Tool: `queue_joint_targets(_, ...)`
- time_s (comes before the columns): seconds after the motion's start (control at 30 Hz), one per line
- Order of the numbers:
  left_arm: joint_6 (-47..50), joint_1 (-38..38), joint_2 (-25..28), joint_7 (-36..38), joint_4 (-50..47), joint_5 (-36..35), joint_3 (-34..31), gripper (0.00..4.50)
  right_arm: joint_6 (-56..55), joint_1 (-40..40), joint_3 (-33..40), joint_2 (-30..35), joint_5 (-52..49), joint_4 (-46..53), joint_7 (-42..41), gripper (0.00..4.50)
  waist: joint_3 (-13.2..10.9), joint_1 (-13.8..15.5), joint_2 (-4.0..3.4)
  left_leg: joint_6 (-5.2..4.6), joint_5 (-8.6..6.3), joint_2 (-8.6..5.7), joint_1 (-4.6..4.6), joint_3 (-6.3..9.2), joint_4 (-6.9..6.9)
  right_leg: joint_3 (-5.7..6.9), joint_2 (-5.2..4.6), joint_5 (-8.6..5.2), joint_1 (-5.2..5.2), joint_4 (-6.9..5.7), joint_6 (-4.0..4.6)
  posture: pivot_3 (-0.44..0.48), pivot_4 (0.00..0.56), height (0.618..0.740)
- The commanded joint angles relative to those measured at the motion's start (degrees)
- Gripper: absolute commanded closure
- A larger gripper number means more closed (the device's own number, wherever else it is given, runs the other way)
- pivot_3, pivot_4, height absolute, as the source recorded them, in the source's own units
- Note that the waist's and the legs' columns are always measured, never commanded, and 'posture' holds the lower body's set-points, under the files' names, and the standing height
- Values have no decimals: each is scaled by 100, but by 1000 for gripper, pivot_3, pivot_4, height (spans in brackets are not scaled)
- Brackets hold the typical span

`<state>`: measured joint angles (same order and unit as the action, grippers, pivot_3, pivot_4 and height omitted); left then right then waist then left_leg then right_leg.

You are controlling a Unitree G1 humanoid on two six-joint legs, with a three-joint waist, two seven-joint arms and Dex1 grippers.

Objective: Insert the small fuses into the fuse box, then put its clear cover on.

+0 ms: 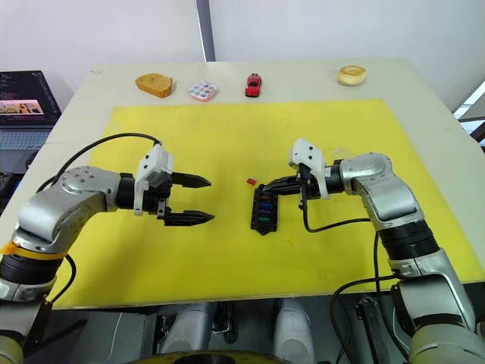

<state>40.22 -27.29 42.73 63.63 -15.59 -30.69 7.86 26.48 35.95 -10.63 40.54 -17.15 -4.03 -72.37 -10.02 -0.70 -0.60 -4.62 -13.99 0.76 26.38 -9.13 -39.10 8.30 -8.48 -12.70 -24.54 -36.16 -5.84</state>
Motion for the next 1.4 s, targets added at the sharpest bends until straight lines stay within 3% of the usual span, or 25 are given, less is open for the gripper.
queue_joint_targets(0.03,-146,-6,57,53,-51,39,-72,0,-40,-163,-138,48,177,-108,-17,4480,0,7,0,0,0,0,0,0,0,0,0,0,0,0,0,0,150,740)
queue_joint_targets(0.47,-270,30,33,65,66,98,-84,0,-242,-250,-321,112,391,-335,4,4480,4,11,4,0,0,0,-9,2,0,0,-5,-3,10,3,6,0,150,740)
queue_joint_targets(0.57,-330,36,38,22,201,127,-204,0,114,-171,115,40,-205,-149,-87,4480,4,12,4,0,0,0,-9,2,0,0,-5,-3,10,2,6,0,150,740)
queue_joint_targets(0.7,-260,90,209,-245,626,-8,-978,0,1401,130,1197,345,-1294,-49,23,4480,1,5,1,0,0,0,-1,2,0,0,-8,0,0,0,3,0,150,740)
queue_joint_targets(0.8,-271,301,456,-430,981,23,-1574,0,1219,19,1884,717,-1255,-512,335,4480,0,5,-1,-1,0,0,2,3,0,-1,-11,1,-5,1,2,0,150,740)
queue_joint_targets(0.9,-655,659,713,-468,1548,295,-1923,0,279,-188,2213,1109,-713,-1442,652,3670,0,8,-1,0,-1,-1,0,2,5,1,-8,-1,-5,6,3,0,150,740)
queue_joint_targets(1.13,-1594,519,690,-933,3188,688,-2418,0,-1374,42,2555,1240,-31,-3619,1565,157,-1,-14,-2,2,-1,-1,4,-9,10,-4,-8,-6,-25,1,12,0,150,740)
queue_joint_targets(1.4,-1786,701,301,-1216,3122,609,-2495,0,-2046,347,2428,947,279,-4360,2163,68,-1,-56,-3,2,0,2,2,-14,12,-8,-5,1,-13,0,-1,0,150,740)
